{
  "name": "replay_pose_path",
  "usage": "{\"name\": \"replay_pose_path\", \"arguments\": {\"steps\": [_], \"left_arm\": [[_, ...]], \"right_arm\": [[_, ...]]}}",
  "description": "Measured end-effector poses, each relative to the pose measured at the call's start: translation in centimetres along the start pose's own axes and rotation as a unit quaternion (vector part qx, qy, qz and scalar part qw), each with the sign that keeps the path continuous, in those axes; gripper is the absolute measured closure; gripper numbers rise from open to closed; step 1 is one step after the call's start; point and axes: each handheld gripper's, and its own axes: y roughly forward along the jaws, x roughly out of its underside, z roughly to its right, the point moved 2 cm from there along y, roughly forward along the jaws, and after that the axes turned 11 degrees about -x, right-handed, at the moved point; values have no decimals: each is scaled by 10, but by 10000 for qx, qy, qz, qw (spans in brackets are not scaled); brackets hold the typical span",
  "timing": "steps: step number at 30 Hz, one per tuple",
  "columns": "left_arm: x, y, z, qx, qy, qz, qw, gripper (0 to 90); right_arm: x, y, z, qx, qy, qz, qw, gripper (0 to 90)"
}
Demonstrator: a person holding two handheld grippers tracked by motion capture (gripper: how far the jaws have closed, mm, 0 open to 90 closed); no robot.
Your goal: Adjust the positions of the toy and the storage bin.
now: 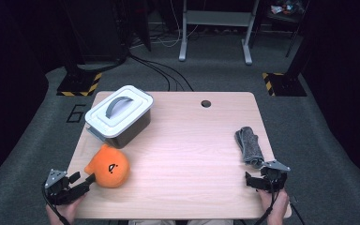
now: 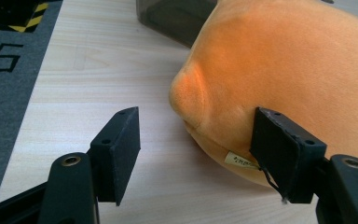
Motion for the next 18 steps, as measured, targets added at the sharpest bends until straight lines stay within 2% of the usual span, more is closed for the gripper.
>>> {"name": "replay_pose_path", "arguments": {"steps": [3, 9, 13, 14, 15, 18], "left_arm": [[-3, -3, -1, -40, -79, 59, 9999, 282], [-17, -8, -2, -50, 32, 146, 9999, 214], [-34, -9, -2, -35, 126, 219, 9997, 174], [-45, -8, 0, -18, 210, 266, 9994, 170], [-45, -8, 0, -18, 210, 266, 9994, 160], [-61, -6, 5, 14, 391, 286, 9988, 149]], "right_arm": [[0, 0, 0, 0, 0, 0, 10000, 0], [0, 0, 0, -5, 20, -13, 10000, 0], [0, 0, 0, -25, 28, -10, 10000, 0], [0, 0, 0, -25, 25, -10, 10000, 0], [0, 0, 0, -25, 25, -10, 10000, 0], [0, 0, 0, -14, 19, -9, 10000, 0]]}}
